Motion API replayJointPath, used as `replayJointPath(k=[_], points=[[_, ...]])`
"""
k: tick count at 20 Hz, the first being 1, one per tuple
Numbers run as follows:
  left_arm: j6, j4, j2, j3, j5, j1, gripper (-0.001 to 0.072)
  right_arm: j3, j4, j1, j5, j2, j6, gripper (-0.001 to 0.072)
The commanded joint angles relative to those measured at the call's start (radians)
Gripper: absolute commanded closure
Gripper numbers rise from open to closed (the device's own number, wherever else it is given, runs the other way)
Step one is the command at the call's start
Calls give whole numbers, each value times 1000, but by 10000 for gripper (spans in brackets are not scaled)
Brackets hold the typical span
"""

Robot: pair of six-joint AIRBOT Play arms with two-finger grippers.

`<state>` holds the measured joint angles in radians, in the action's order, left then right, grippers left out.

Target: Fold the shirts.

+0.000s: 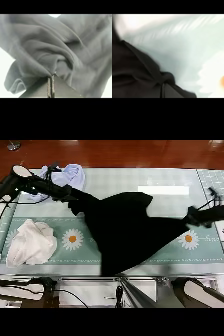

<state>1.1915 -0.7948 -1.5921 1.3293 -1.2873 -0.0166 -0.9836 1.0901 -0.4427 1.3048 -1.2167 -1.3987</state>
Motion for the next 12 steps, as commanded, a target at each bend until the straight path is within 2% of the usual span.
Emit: replayJointPath(k=[1, 5, 9, 12], points=[[6, 13, 24, -54, -23, 74, 680, -260, 5, -66, 12, -154, 8, 691], [8, 16, 105, -233, 38, 136, 680, -600, -121, -43, 42, -405, -12, 691], [18, 103, 268, -487, 159, 191, 679, -896, -175, 26, 31, -615, -58, 691], [18, 137, 325, -583, 175, 246, 679, -1035, -219, 104, -10, -728, -87, 691]])
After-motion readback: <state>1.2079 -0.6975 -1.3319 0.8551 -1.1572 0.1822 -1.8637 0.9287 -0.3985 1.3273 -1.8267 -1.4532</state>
